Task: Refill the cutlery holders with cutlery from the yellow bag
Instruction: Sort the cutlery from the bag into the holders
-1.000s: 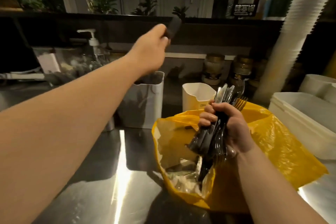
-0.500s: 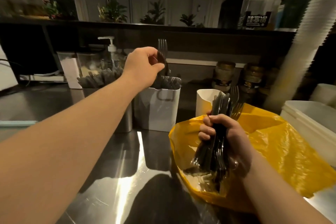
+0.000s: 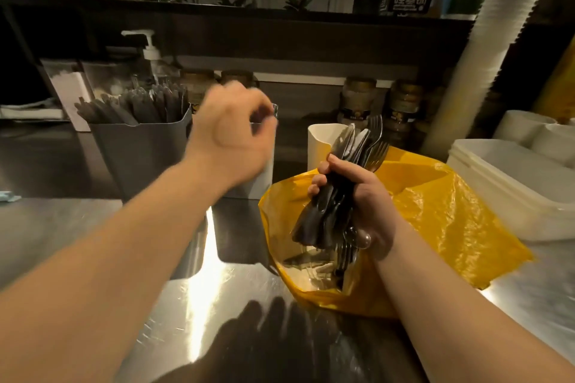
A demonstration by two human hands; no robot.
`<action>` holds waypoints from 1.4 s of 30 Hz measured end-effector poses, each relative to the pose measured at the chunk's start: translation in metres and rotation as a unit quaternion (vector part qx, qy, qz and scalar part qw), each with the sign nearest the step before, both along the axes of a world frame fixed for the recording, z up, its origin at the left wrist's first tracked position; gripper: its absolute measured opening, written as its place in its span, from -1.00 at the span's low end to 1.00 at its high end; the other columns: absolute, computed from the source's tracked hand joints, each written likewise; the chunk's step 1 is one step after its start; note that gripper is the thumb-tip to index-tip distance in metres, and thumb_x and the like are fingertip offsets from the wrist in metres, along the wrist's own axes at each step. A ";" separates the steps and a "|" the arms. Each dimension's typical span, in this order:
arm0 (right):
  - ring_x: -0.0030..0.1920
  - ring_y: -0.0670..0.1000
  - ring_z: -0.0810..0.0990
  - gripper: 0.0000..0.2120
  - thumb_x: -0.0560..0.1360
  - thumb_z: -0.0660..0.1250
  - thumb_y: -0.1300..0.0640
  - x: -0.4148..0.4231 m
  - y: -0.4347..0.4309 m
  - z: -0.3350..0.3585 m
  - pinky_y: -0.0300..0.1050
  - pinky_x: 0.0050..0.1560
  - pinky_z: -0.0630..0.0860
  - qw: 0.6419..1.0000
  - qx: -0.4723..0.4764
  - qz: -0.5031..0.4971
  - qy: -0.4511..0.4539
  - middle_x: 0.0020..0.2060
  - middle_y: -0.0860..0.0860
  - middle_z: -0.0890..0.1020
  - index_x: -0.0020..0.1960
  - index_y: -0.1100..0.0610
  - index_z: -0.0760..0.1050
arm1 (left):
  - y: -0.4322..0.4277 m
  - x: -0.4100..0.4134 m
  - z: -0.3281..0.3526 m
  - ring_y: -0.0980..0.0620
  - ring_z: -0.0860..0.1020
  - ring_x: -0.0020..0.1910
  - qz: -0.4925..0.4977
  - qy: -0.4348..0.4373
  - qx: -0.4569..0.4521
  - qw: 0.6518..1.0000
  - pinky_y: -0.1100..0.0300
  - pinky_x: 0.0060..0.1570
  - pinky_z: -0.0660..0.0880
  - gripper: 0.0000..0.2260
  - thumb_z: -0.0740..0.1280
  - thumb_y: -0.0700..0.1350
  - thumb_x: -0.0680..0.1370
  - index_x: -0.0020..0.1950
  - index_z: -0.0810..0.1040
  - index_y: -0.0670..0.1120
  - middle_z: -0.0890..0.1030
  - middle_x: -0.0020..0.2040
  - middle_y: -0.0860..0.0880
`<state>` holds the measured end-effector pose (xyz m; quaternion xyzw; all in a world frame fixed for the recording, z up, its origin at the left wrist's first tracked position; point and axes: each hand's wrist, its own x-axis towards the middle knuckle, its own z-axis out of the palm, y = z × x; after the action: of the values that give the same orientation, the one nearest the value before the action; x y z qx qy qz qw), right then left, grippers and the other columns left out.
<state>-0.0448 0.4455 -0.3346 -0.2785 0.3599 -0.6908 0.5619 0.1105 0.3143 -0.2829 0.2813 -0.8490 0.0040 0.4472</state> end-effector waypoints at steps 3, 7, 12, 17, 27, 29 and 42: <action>-0.20 0.05 0.64 -0.76 0.59 0.27 0.01 0.003 0.004 0.002 -0.09 -0.10 0.59 0.999 0.019 0.005 0.028 -0.22 0.09 0.61 -0.08 0.17 0.57 | 0.048 -0.007 -0.030 0.18 0.58 -0.25 -0.120 0.044 0.152 0.980 0.30 -0.19 0.51 -0.88 0.36 -0.03 0.61 -0.12 0.57 0.01 0.59 -0.28 0.14; -0.16 0.02 0.73 -0.73 0.54 0.34 -0.03 0.008 0.007 0.003 -0.09 -0.12 0.59 0.991 0.063 -0.067 0.094 -0.18 0.06 0.72 -0.04 0.17 0.65 | 0.072 -0.009 -0.062 0.14 0.62 -0.23 -0.182 0.097 0.236 0.950 0.20 -0.30 0.62 -0.88 0.39 0.00 0.60 0.02 0.47 0.05 0.60 -0.26 0.10; -0.14 0.02 0.75 -0.72 0.57 0.35 -0.02 0.011 0.006 0.001 -0.16 -0.20 0.61 0.975 0.077 -0.133 0.160 -0.16 0.07 0.74 0.01 0.21 0.64 | 0.076 -0.002 -0.073 0.16 0.64 -0.19 -0.180 0.063 0.292 0.937 0.32 -0.18 0.60 -0.66 0.51 0.01 0.49 0.10 0.38 0.11 0.61 -0.21 0.14; -0.13 0.02 0.75 -0.70 0.55 0.38 0.01 0.015 0.005 0.001 -0.20 -0.24 0.60 0.962 0.075 -0.173 0.196 -0.15 0.06 0.75 0.05 0.26 0.65 | 0.080 -0.008 -0.073 0.20 0.62 -0.17 -0.158 0.113 0.398 0.897 0.33 -0.17 0.61 -0.78 0.51 -0.10 0.51 0.02 0.49 0.07 0.61 -0.19 0.09; -0.15 0.12 0.74 -0.72 0.56 0.38 0.09 0.019 0.004 0.003 -0.13 -0.23 0.65 0.979 0.074 -0.146 0.122 -0.18 0.18 0.72 0.07 0.33 0.60 | 0.046 0.016 -0.043 0.04 0.69 -0.13 -0.127 0.234 0.378 0.887 0.03 -0.01 0.67 -0.81 0.40 -0.26 0.58 0.00 0.59 0.05 0.68 -0.14 0.00; -0.14 0.15 0.72 -0.73 0.55 0.39 0.10 0.021 0.003 0.000 -0.06 -0.14 0.65 0.983 0.053 -0.123 0.124 -0.19 0.19 0.69 0.05 0.33 0.59 | 0.031 0.024 -0.030 0.00 0.70 -0.11 -0.126 0.290 0.361 0.877 -0.05 0.01 0.66 -0.75 0.37 -0.31 0.58 0.00 0.54 0.06 0.67 -0.10 -0.06; -0.15 0.15 0.70 -0.71 0.49 0.42 0.07 0.023 0.003 -0.002 -0.03 -0.10 0.64 0.988 0.056 -0.086 0.113 -0.23 0.18 0.66 -0.01 0.33 0.59 | -0.059 0.079 0.042 0.00 0.63 0.06 0.116 0.261 0.189 0.939 -0.04 0.09 0.62 -0.85 0.46 -0.08 0.55 0.09 0.57 0.04 0.65 0.03 0.00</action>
<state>-0.0215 0.4480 -0.3365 -0.2905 0.4817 -0.6798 0.4706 0.1899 0.2556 -0.2406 0.4481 -0.6491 -0.1785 0.5882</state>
